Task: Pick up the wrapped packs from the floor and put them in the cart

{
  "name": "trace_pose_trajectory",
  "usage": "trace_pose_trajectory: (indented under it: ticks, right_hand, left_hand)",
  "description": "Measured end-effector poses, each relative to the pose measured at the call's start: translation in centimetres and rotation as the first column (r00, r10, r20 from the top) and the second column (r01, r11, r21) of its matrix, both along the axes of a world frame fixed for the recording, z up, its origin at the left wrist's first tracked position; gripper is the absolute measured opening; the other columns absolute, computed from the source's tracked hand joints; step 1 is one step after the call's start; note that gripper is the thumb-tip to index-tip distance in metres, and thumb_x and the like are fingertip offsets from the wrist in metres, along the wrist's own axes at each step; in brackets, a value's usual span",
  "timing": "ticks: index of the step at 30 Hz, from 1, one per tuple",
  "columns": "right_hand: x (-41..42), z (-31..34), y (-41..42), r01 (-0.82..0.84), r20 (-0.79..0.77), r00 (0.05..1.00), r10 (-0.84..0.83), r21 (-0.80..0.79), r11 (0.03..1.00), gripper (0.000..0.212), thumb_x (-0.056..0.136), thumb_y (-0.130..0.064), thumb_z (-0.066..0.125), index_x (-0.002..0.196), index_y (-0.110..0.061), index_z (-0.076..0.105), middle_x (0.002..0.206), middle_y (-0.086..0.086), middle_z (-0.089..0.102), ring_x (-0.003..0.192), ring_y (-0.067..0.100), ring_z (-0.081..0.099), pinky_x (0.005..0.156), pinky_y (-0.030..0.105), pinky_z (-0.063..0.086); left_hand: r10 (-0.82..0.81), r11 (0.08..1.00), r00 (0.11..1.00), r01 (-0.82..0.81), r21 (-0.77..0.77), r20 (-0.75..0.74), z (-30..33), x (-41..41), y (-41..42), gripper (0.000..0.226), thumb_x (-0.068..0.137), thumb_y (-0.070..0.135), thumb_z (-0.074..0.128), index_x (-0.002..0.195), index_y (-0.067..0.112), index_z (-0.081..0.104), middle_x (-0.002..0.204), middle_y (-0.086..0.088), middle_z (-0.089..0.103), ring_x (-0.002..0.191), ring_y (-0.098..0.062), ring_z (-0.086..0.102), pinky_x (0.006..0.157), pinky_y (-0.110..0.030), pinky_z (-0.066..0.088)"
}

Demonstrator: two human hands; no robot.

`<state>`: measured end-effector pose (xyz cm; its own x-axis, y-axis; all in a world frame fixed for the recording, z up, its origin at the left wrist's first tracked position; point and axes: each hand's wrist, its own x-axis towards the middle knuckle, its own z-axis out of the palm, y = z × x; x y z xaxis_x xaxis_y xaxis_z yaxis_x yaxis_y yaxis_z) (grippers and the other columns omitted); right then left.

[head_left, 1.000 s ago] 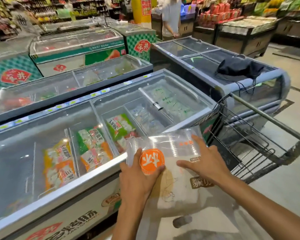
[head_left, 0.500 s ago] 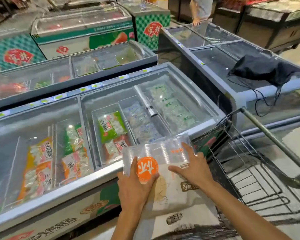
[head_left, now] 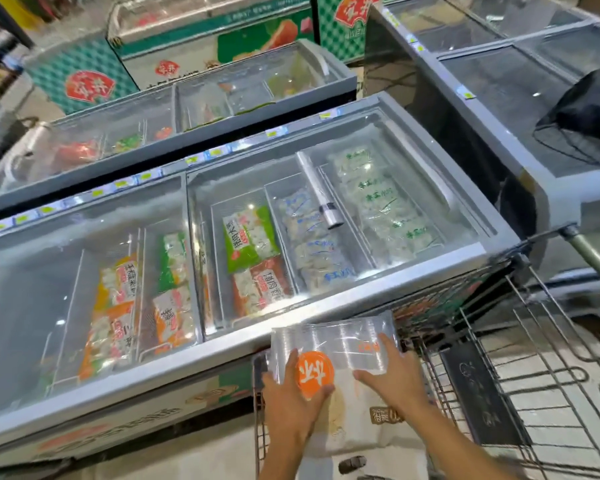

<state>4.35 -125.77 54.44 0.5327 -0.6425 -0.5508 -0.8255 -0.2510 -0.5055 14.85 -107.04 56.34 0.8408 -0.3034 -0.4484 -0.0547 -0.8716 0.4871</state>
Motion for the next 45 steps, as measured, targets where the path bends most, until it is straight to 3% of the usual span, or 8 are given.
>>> trace_pose_trajectory:
  ticks: [5, 10, 14, 20, 29, 37, 42, 45]
  right_hand:
    - [1.6, -1.2, -1.0, -0.03, -0.018, 0.999, 0.029, -0.076, 0.997, 0.111, 0.063, -0.085, 0.07, 0.156, -0.05, 0.019, 0.12, 0.011, 0.046, 0.112, 0.03, 0.053, 0.091, 0.036, 0.051]
    - [1.5, -2.7, -0.1, 0.004, 0.073, 0.997, -0.012, 0.105, 0.994, 0.11, 0.069, -0.074, 0.076, 0.153, -0.058, 0.006, 0.133, 0.017, 0.038, 0.117, 0.036, 0.05, 0.096, 0.04, 0.047]
    - [1.2, -2.6, 0.5, -0.014, 0.072, 0.997, 0.011, 0.052, 0.999, 0.108, 0.072, -0.079, 0.068, 0.146, -0.066, -0.009, 0.14, 0.02, 0.034, 0.121, 0.04, 0.051, 0.099, 0.044, 0.048]
    - [-0.2, -0.5, 2.1, -0.236, -0.126, 0.97, 0.21, -0.255, 0.938, 0.11, 0.075, -0.085, 0.057, 0.158, -0.047, -0.004, 0.166, 0.018, -0.005, 0.154, 0.037, 0.011, 0.122, 0.054, 0.019]
    - [-0.1, 1.2, 5.1, -0.292, -0.107, 0.956, 0.273, -0.282, 0.914, 0.101, 0.081, -0.082, 0.052, 0.161, -0.041, 0.005, 0.167, 0.016, 0.004, 0.155, 0.034, 0.007, 0.125, 0.05, 0.017]
    - [4.8, 5.8, 12.0, -0.375, 0.021, 0.913, 0.408, -0.355, 0.857, 0.09, 0.087, -0.076, 0.051, 0.16, -0.035, 0.021, 0.166, 0.017, 0.016, 0.153, 0.035, 0.016, 0.123, 0.047, 0.016]
    - [9.2, 8.6, 23.0, -0.527, 0.079, 0.751, 0.656, -0.528, 0.666, 0.096, 0.079, -0.088, 0.026, 0.152, -0.027, 0.044, 0.143, 0.023, 0.051, 0.137, 0.041, 0.042, 0.111, 0.051, 0.04]
    - [10.2, 11.7, 32.7, -0.607, 0.114, 0.594, 0.796, -0.587, 0.536, 0.09, 0.084, -0.084, 0.03, 0.15, -0.026, 0.048, 0.137, 0.024, 0.052, 0.129, 0.041, 0.048, 0.106, 0.051, 0.045]
  left_hand:
    - [0.088, 0.996, 0.992, -0.085, -0.039, 0.086, -1.8, 0.4, -0.9, 0.109, 0.056, 0.102, 0.052, 0.151, 0.061, 0.018, 0.152, -0.014, 0.026, 0.136, -0.038, 0.045, 0.108, -0.053, 0.047]
    - [0.04, 0.999, 0.995, -0.042, 0.018, 0.088, -3.5, 0.1, 0.0, 0.104, 0.06, 0.102, 0.045, 0.149, 0.068, 0.003, 0.158, -0.012, 0.014, 0.143, -0.038, 0.036, 0.114, -0.05, 0.041]
    - [0.015, 0.999, 0.997, -0.018, 0.044, 0.081, -3.0, 0.1, 0.0, 0.098, 0.07, 0.092, 0.053, 0.148, 0.068, 0.0, 0.161, -0.015, 0.012, 0.149, -0.038, 0.025, 0.117, -0.051, 0.037]
    - [0.087, 0.988, 0.969, -0.113, 0.102, 0.232, -2.2, -2.1, -0.3, 0.09, 0.08, 0.064, 0.073, 0.157, 0.04, 0.031, 0.164, -0.02, 0.017, 0.151, -0.04, 0.02, 0.117, -0.052, 0.033]
    - [-0.002, 0.998, 0.959, -0.015, 0.058, 0.284, -2.0, -3.2, 3.2, 0.083, 0.088, 0.066, 0.06, 0.159, 0.031, 0.032, 0.168, -0.015, 0.012, 0.154, -0.034, 0.017, 0.122, -0.046, 0.03]
    - [0.152, 0.986, 0.909, -0.169, 0.008, 0.388, 1.9, -2.4, 12.8, 0.078, 0.091, 0.066, 0.054, 0.159, 0.036, 0.03, 0.168, -0.012, 0.017, 0.154, -0.032, 0.018, 0.121, -0.044, 0.027]
    - [0.285, 0.933, 0.834, -0.354, 0.061, 0.473, 5.7, -2.8, 26.9, 0.073, 0.093, 0.072, 0.044, 0.155, 0.036, 0.034, 0.166, -0.01, 0.026, 0.154, -0.031, 0.02, 0.123, -0.046, 0.024]
    - [0.363, 0.879, 0.771, -0.47, 0.082, 0.523, 7.8, -4.5, 36.8, 0.07, 0.094, 0.069, 0.045, 0.156, 0.037, 0.036, 0.163, -0.009, 0.033, 0.15, -0.028, 0.028, 0.123, -0.05, 0.019]
